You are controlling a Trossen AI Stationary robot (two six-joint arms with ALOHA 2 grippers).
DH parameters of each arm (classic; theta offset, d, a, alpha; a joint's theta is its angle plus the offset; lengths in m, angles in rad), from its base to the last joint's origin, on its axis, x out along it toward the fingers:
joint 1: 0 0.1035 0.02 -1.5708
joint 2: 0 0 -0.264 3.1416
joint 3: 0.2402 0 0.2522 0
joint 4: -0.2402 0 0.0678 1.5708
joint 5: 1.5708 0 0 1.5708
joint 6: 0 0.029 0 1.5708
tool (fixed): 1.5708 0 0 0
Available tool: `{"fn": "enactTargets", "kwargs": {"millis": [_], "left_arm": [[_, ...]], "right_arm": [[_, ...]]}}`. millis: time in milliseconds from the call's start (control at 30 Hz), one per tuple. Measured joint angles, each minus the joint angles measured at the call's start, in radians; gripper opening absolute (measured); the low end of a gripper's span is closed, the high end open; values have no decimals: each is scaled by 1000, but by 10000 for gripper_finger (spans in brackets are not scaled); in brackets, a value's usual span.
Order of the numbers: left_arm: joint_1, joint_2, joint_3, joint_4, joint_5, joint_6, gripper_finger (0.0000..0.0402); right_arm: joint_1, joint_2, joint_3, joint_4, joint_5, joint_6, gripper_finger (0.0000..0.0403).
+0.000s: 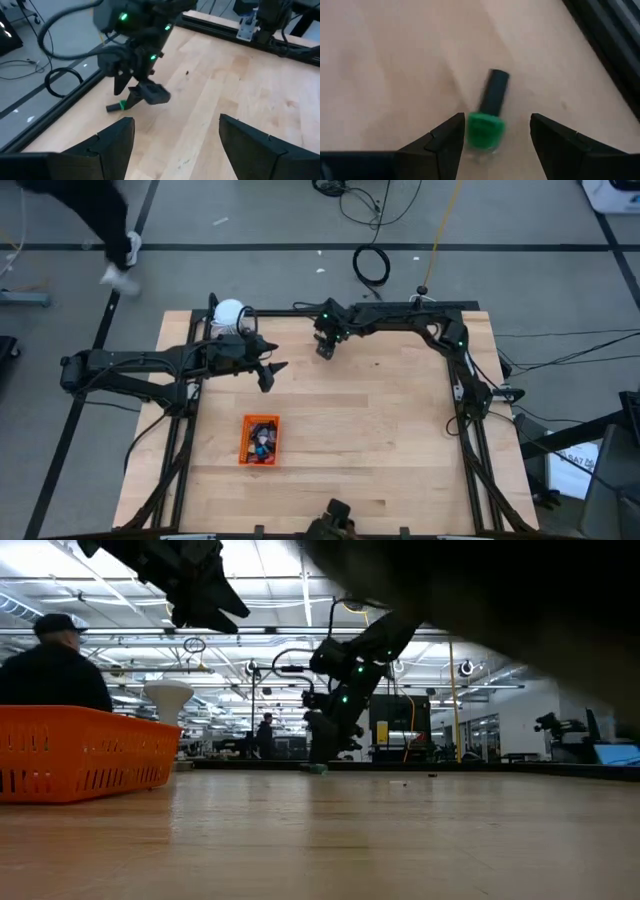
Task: Pick & Place Nail Polish
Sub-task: Put the green nail color bottle into the orange bin
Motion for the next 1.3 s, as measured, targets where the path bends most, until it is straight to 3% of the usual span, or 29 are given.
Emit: {"fn": "enactTargets", "kwargs": {"millis": [233, 400, 667, 1000, 1300], "left_arm": [[8, 0, -2, 0, -3, 10, 274], [8, 0, -2, -7, -5, 7, 274], [10, 0, -2, -19, -33, -11, 274], [9, 0, -2, -72, -34, -58, 273], [10, 0, -2, -76, -34, -60, 274]], "right_arm": [[-42, 61, 86, -117, -147, 24, 206], [-44, 59, 88, -186, -183, 8, 161], [-10, 49, 86, -230, -54, -93, 90], [31, 28, 84, -261, 112, -164, 67], [101, -90, 78, -345, 53, -155, 64]]}}
